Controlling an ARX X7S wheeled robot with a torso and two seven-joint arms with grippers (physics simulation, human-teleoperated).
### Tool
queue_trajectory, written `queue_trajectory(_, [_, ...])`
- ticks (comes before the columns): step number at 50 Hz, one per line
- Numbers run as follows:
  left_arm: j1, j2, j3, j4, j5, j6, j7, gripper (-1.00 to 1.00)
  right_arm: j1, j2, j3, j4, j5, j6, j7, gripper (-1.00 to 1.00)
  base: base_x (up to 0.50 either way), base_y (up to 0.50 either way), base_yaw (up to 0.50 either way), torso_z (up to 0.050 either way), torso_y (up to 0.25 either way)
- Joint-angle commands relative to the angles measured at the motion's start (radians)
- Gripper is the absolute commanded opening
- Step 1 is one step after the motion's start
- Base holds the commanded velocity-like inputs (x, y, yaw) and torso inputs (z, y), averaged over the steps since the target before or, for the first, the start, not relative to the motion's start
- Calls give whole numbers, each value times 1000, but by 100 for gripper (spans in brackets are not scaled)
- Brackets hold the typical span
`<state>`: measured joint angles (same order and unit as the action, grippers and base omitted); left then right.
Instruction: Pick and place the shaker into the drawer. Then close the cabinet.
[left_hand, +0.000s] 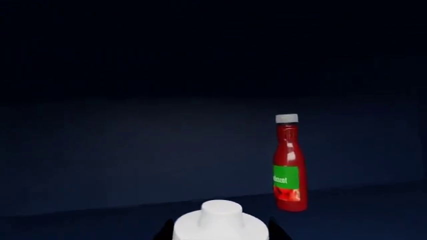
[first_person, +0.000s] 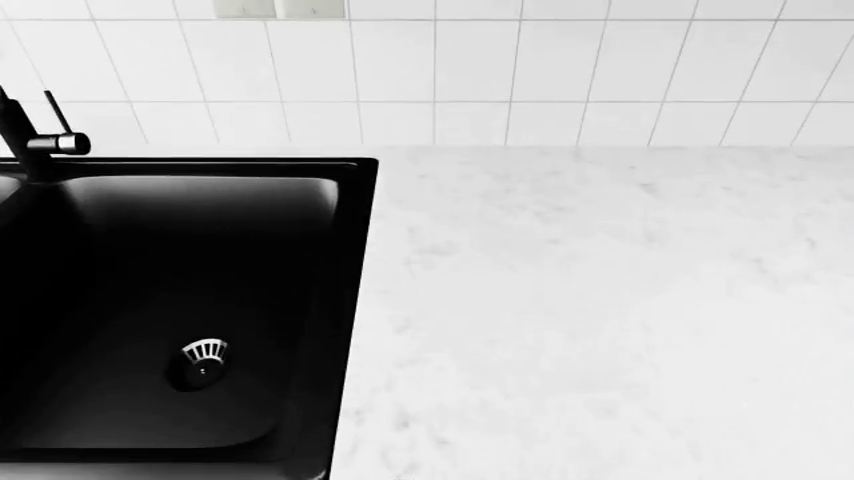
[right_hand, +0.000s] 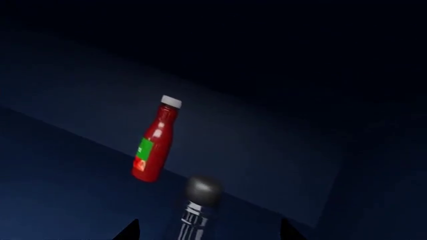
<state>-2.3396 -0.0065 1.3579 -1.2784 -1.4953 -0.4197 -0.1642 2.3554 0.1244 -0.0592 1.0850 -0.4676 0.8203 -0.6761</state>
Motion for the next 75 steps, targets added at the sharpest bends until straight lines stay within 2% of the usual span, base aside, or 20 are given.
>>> queue_trajectory(1, [-16, 4, -74, -13, 23, 115, -45, -100, 1, 6, -1, 8, -2, -6, -1, 100, 0, 0, 0, 0, 0])
queue_trajectory(4, [-16, -22, -517, 101, 460, 104, -95, -100, 1, 8, -5, 4, -9, -1, -8, 100, 0, 0, 0, 0, 0])
queue_trajectory(7, [-17, 6, -967, 206, 910, 41, -71, -100, 1, 6, -4, -4, -15, 5, -13, 100, 0, 0, 0, 0, 0])
queue_trajectory(8, [-17, 6, -1091, 241, 954, 35, -73, -100, 1, 5, -4, -7, -16, 7, -14, 100, 0, 0, 0, 0, 0])
queue_trajectory(10, [-17, 6, -1130, 286, 986, 41, -90, -100, 1, 2, -2, -12, -18, 12, -17, 100, 0, 0, 0, 0, 0])
queue_trajectory(17, [-17, 6, -1133, 324, 1054, 101, -122, -100, 1, 1, 4, -26, -18, 28, -22, 100, 0, 0, 0, 0, 0])
queue_trajectory(27, [-17, 6, -1092, 301, 1014, 129, -131, -100, 1, 9, 2, -7, -6, 25, -15, 100, 27, 0, 0, 0, 0])
queue_trajectory(45, [-17, 6, -1007, 256, 935, 157, -139, -100, 0, 20, -7, 33, 14, -6, -40, 100, 417, 0, 0, 0, 0])
queue_trajectory(46, [-16, 6, -1002, 254, 930, 158, -140, -100, -1, 21, -9, 31, 15, -8, -50, -100, 0, 0, 0, 0, 0])
queue_trajectory(55, [-16, 6, -988, 261, 918, 147, -143, -100, -3, 22, -2, -33, 22, -28, -45, -100, 0, 0, 0, 0, 0])
queue_trajectory(63, [-16, 6, -1015, 263, 910, 133, -136, -100, 1, 0, 36, -411, 23, -37, -15, -100, 0, 0, 0, 0, 1])
queue_trajectory(67, [-16, 6, -1002, 265, 877, 135, -141, -100, 1, -28, 40, -520, 22, 25, -23, -100, 0, 0, 0, 0, 0])
queue_trajectory(70, [-16, 6, -997, 268, 859, 133, -139, -100, 1, -26, 41, -555, 65, 12, 27, -100, 0, 0, 0, 0, 0])
queue_trajectory(75, [-16, 5, -974, 251, 826, 143, -139, -100, 1, -33, 32, -536, 32, -89, -15, -100, 0, 0, 0, 0, 0])
